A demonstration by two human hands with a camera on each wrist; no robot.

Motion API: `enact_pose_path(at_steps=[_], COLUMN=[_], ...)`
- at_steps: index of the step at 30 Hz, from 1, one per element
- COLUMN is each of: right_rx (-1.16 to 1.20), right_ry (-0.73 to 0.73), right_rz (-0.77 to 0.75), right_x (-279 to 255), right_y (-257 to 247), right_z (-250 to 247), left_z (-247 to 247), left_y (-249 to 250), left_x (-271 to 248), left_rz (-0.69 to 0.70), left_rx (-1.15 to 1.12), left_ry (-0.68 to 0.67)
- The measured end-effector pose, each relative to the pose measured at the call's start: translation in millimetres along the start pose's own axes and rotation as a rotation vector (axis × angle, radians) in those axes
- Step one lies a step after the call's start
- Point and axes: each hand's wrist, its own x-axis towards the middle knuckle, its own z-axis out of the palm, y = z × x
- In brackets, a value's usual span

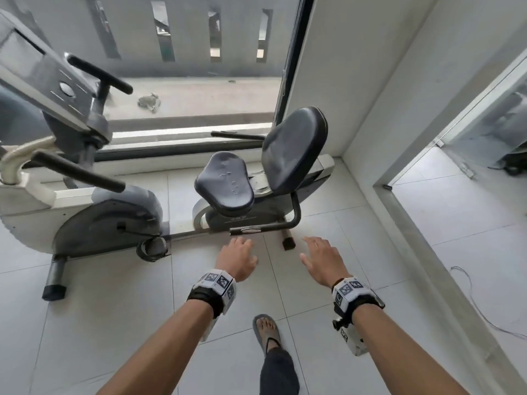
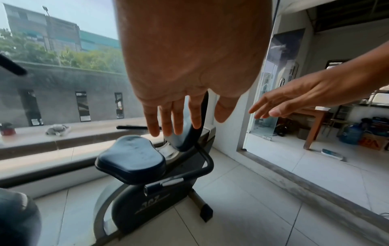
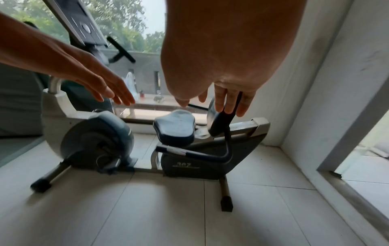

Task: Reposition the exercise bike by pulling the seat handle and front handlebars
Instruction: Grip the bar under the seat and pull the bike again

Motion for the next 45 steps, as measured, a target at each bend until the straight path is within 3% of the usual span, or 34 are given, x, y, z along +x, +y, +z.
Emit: enact_pose_path(at_steps=[7, 11, 13, 15, 19, 28, 37, 45], right_rx=[-0.010, -0.018, -0.030, -0.044, -0.070, -0.077, -0.146, -0.151], right_ry=[-0.086, -0.043, 0.028, 0.044, 0.070, 0.233, 0.345, 0.483], right_rz=[-0.135, -0.229, -0.298, -0.373, -0.547, -0.512, -0.397, -0.500], right_x=[143, 237, 257, 291, 330, 350, 337, 356], right_y=[73, 112, 116, 130, 139, 142, 109, 125], right_z=[97, 180, 181, 213, 267, 288, 302, 317], left_z=[96, 170, 168, 198, 234, 244, 248, 256], left_y=[1, -24, -30, -43, -69, -79, -86, -92], left_x=[122, 200, 207, 234, 261, 272, 275, 281], left_rz=[-0.108, -0.138, -0.141, -0.139, -0.163, -0.162, -0.127, -0.087], left_rx=[0.013, 0.129, 0.198, 0.259, 0.350, 0.398, 0.381, 0.381], left_ry=[-0.014, -0.002, 0.085, 0.118, 0.114, 0.210, 0.299, 0.367])
